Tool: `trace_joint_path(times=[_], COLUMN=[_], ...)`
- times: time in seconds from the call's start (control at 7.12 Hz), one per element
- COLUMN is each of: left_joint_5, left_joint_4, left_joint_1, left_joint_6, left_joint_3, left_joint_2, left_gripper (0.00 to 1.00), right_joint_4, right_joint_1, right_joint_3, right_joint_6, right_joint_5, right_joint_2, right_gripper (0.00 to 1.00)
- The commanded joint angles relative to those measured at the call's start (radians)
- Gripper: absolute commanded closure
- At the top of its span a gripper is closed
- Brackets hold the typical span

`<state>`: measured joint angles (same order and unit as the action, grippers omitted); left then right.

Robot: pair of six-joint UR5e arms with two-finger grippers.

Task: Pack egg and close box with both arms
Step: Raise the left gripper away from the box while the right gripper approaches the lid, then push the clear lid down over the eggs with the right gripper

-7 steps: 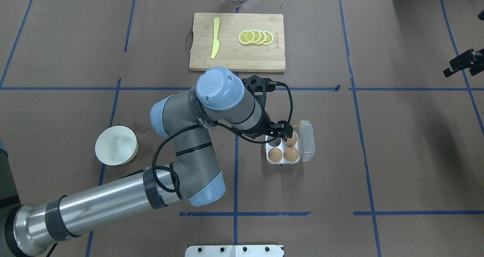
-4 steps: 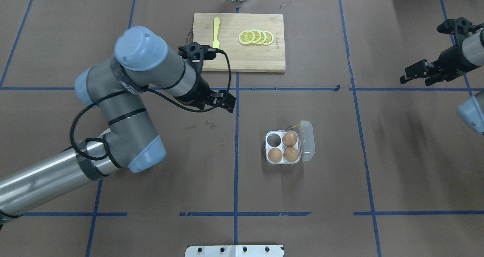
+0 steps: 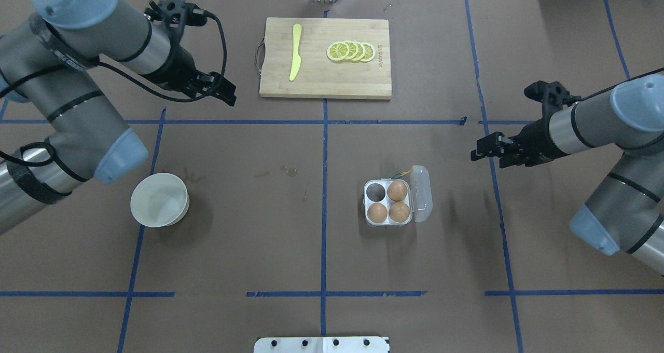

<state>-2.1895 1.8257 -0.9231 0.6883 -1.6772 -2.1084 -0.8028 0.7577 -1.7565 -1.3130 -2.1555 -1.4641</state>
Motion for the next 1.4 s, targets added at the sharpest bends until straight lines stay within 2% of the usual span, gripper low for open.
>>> trace_joint_path(times=[0.0,0.28,0.42,0.56,0.7,0.84,1.12,1.26], left_joint_5=[-0.010,-0.010,-0.010,-0.010,-0.010,-0.010,-0.012,-0.012], left_joint_4=[-0.045,-0.043,-0.043,-0.043,-0.043,-0.043,-0.037,-0.039], left_joint_1=[-0.065,-0.065,-0.065,-0.065,-0.066,-0.066,-0.079,-0.098], left_joint_6=[-0.104,-0.105,-0.105,-0.105,-0.105,-0.105,-0.108,-0.180], left_joint_3=[-0.001,-0.001,-0.003,-0.003,-0.004,-0.004,-0.009,-0.018], left_joint_2=[0.005,0.005,0.005,0.005,0.005,0.005,0.034,0.075], left_gripper=[0.03,0.02,0.02,0.02,0.02,0.02,0.02,0.02], right_joint_4=[-0.006,-0.007,-0.044,-0.193,-0.258,-0.271,-0.277,-0.273], right_joint_1=[-0.073,-0.110,-0.164,-0.196,-0.192,-0.175,-0.036,0.050], right_joint_3=[-0.031,-0.031,-0.028,-0.034,-0.090,-0.154,-0.184,-0.185], right_joint_6=[-0.026,-0.034,-0.134,-0.196,-0.190,-0.187,-0.187,-0.183], right_joint_5=[0.045,0.078,0.113,0.156,0.152,0.135,0.019,-0.021], right_joint_2=[0.014,0.045,0.151,0.306,0.307,0.288,0.213,0.155], right_gripper=[1.00,1.00,1.00,1.00,1.00,1.00,1.00,1.00])
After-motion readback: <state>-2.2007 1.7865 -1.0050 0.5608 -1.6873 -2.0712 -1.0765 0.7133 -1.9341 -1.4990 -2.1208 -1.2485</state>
